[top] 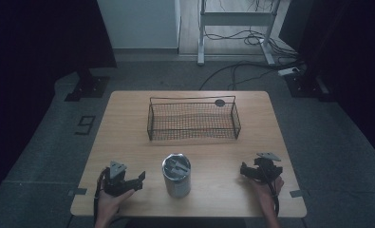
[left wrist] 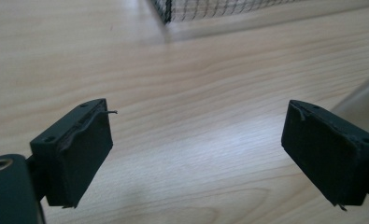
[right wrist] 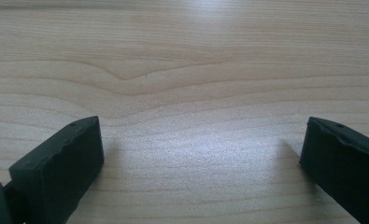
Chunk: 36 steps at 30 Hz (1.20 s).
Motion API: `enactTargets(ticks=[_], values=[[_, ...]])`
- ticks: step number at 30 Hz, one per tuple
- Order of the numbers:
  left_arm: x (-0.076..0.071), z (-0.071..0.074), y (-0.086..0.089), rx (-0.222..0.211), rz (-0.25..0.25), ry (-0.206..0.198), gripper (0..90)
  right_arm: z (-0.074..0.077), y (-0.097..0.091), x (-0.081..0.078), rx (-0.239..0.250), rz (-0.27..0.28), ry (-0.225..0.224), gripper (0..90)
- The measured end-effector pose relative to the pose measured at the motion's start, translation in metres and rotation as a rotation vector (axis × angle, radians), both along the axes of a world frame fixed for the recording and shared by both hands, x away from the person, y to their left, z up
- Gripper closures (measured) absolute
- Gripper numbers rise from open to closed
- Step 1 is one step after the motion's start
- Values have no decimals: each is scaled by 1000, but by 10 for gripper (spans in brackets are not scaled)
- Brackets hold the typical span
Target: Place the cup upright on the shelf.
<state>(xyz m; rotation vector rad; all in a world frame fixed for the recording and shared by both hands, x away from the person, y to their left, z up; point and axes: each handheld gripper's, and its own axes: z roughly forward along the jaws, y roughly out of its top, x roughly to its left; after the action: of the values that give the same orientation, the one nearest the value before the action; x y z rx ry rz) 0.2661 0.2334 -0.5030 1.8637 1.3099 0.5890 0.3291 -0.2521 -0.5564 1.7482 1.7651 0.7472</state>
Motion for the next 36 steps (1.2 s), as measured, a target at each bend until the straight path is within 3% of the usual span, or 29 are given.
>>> enactTargets(ticks=[13,25,36], values=[[-14,18,-13,-10,-73,-43,69,0,0,0,0,-1,0,0],[-31,35,-33,-24,-214,-93,44,0,0,0,0,-2,0,0],[-36,34,-51,-46,-281,-76,40,0,0,0,0,-3,0,0]])
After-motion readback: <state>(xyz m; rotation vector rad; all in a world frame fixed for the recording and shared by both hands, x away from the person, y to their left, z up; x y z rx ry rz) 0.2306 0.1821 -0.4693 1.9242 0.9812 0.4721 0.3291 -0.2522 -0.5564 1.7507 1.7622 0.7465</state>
